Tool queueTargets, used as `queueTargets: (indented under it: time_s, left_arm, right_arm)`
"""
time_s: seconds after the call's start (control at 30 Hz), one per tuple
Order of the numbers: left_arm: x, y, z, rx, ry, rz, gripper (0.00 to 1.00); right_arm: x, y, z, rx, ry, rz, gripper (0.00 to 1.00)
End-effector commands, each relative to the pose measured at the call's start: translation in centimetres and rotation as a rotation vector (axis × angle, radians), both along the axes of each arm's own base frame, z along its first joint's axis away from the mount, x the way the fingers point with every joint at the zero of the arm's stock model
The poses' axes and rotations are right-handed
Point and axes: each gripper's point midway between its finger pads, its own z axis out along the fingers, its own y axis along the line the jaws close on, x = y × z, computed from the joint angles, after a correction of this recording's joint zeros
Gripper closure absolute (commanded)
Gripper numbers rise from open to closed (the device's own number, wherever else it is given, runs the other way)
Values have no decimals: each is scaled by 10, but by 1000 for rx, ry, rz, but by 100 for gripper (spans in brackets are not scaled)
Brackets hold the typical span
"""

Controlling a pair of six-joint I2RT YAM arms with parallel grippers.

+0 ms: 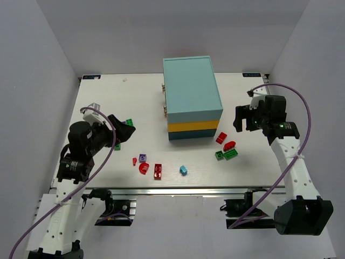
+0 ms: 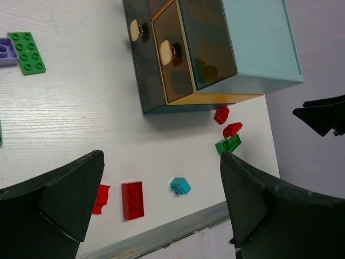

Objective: Sort the legos into containers by color

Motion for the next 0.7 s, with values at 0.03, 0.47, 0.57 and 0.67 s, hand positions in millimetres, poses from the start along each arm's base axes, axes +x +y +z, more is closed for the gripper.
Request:
queueTargets:
  time_s: [0.03, 0.47, 0.57, 0.67]
  left_arm:
    - [8, -10, 7, -23, -33, -54, 2]
    - [69, -41, 21, -134, -50, -155, 58]
    - [94, -51, 27, -200, -47, -172, 67]
    - [121, -58, 25, -255, -33, -171, 38]
  right_arm:
    - [4, 11, 16, 8, -43, 93, 11]
    - [-13, 31, 16, -122, -92, 451, 11]
    - [-19, 36, 19, -103, -68, 497, 11]
    - [-22, 46, 30, -67, -119, 535, 11]
